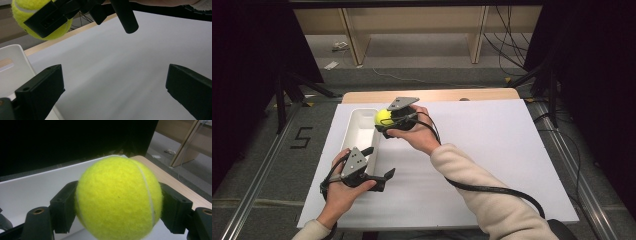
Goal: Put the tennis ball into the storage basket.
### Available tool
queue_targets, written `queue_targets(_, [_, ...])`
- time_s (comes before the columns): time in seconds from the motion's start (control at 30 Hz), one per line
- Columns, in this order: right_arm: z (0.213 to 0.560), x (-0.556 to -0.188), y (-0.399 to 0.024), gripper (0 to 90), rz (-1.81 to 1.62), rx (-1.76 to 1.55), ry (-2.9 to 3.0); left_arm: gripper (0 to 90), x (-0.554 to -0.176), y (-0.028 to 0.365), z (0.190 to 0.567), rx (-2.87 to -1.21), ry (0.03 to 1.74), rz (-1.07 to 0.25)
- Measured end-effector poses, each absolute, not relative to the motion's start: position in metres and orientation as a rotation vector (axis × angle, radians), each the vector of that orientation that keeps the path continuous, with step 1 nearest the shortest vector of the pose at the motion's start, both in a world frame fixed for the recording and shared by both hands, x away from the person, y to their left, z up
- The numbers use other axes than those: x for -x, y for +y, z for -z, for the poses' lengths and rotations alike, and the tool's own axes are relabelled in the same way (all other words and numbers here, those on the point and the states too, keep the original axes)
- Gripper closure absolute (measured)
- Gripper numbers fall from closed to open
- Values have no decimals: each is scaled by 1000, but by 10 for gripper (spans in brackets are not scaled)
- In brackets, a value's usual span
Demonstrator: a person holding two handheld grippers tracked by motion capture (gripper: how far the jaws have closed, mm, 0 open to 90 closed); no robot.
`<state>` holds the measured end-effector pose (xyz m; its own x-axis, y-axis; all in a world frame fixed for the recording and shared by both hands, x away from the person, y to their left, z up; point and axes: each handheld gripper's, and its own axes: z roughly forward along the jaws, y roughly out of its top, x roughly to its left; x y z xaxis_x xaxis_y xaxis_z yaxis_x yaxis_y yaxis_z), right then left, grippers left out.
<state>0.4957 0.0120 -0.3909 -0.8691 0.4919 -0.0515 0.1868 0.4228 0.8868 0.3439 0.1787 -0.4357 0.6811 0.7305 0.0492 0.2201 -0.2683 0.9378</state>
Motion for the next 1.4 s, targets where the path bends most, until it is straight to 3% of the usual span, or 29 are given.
queue_targets(1.4, [390, -497, 23, 260, -1418, -565, 2398, 12, -344, 178, 436, -1819, 755, -592])
